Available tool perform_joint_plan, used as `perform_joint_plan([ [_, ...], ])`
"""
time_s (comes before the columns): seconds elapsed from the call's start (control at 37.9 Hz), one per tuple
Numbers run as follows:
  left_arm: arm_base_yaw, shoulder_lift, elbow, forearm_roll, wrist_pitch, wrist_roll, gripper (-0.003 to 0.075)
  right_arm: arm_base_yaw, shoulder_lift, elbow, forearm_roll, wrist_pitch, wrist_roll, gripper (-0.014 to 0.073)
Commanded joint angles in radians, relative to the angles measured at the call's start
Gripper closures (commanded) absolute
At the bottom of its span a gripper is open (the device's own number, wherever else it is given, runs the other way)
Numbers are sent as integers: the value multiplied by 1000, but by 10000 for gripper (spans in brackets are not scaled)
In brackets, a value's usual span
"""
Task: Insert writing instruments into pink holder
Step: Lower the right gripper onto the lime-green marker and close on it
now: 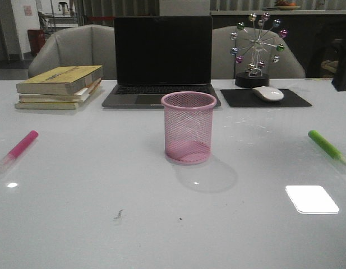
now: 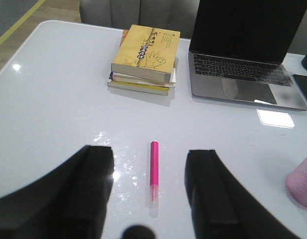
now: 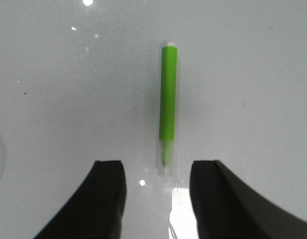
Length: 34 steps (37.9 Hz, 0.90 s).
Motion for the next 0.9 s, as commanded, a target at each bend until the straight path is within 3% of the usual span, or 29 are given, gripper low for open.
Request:
perform_joint_plan([
  [0.0,-7,5,-33,-16,-70,-4,318,-2,63,-134,2,5,-3,167],
  [0.29,-7,5,-33,-16,-70,-4,318,-3,254,-279,1,30,-3,167],
  [0.87,-7,5,-33,-22,-70,-4,318,-3,393,-280,1,-50,-3,167],
])
